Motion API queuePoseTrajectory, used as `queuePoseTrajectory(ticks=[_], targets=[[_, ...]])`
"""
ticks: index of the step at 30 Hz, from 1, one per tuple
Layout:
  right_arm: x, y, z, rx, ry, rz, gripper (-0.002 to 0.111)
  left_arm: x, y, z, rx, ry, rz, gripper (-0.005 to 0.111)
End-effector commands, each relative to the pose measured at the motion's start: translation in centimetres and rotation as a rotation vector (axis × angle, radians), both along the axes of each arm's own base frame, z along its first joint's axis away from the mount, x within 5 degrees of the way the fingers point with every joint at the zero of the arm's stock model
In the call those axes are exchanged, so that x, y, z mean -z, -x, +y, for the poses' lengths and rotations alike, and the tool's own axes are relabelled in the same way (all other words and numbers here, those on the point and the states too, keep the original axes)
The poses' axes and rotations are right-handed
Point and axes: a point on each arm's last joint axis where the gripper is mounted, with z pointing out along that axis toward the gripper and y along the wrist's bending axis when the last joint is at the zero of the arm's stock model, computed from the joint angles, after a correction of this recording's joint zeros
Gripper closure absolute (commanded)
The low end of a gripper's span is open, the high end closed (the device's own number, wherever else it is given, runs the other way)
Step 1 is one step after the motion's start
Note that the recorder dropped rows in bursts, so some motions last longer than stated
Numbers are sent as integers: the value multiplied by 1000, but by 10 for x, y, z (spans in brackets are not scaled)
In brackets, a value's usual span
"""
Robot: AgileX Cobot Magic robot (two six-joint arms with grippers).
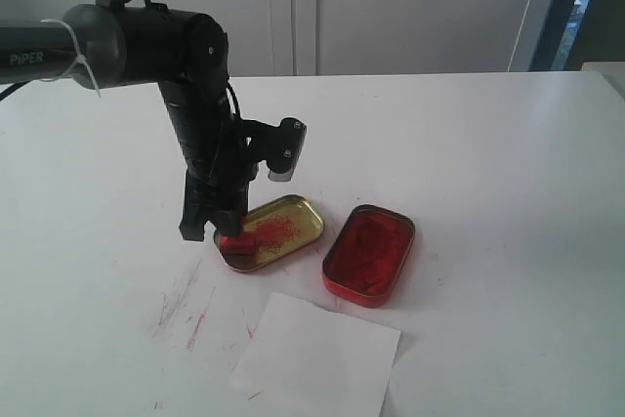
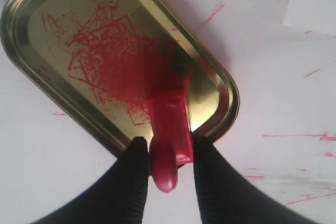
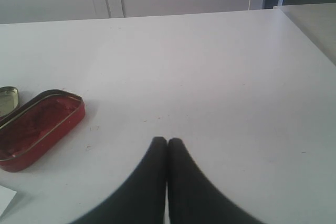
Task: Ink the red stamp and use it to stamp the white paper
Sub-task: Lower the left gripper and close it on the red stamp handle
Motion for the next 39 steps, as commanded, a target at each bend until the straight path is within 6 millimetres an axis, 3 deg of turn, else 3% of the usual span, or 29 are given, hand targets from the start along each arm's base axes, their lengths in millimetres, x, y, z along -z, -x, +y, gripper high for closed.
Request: queuePoseTrajectory(ticks=[1, 6, 18, 26, 29, 34, 39], targets=[[1, 0, 0, 3, 12, -7, 108, -3, 2, -2, 5, 13, 10, 70], [1, 0, 0, 3, 12, -7, 108, -2, 1, -3, 3, 20, -2, 70], [1, 0, 0, 3, 12, -7, 108, 21, -3, -4, -12, -1, 50, 70], [1, 0, 0, 3, 12, -7, 108, 21, -2, -4, -13, -3, 53, 71], [1, 0, 0, 3, 12, -7, 108, 21, -2, -4, -12, -4, 51, 77], [1, 0, 0, 3, 12, -7, 108, 21, -3, -3, -12, -6, 50, 105], [1, 0, 0, 3, 12, -7, 108, 20, -3, -3, -11, -6, 47, 107]])
